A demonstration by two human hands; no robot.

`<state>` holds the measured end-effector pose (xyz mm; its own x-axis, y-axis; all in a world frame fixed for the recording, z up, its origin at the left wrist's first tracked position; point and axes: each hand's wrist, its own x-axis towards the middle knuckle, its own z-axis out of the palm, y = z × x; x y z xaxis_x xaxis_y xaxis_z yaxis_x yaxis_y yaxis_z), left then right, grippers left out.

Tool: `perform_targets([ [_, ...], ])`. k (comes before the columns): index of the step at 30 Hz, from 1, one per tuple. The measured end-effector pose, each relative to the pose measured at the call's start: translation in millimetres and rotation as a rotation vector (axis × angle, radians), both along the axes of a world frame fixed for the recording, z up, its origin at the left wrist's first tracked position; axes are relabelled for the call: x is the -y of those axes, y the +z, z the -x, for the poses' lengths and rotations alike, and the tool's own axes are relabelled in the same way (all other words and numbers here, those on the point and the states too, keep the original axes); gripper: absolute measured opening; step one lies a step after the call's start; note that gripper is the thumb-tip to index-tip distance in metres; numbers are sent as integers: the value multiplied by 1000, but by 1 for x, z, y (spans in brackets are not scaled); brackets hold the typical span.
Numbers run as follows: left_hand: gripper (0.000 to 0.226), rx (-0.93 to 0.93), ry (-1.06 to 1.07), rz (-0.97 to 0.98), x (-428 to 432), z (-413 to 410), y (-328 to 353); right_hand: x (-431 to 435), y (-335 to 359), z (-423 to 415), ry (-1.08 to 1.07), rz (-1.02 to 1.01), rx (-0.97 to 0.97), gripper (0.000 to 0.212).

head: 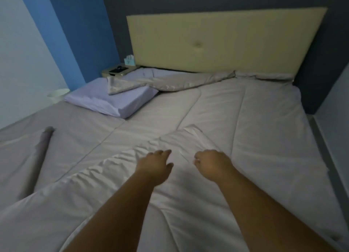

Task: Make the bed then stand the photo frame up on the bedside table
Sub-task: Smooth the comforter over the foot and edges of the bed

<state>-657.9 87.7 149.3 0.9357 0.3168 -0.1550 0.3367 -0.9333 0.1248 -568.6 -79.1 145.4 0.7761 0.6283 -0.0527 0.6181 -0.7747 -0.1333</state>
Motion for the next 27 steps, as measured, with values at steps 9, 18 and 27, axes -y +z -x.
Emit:
perform_targets([
  [9, 64, 207, 5, -5, -89, -105, -146, -62, -130, -116, -83, -134, 137, 50],
  [18, 58, 356, 1, -97, -115, -170, -242, -90, -230, -184, -84, -135, 217, 57],
  [27, 45, 569, -34, -166, -115, -167, -258, -100, -251, -186, -72, -300, 354, 43],
])
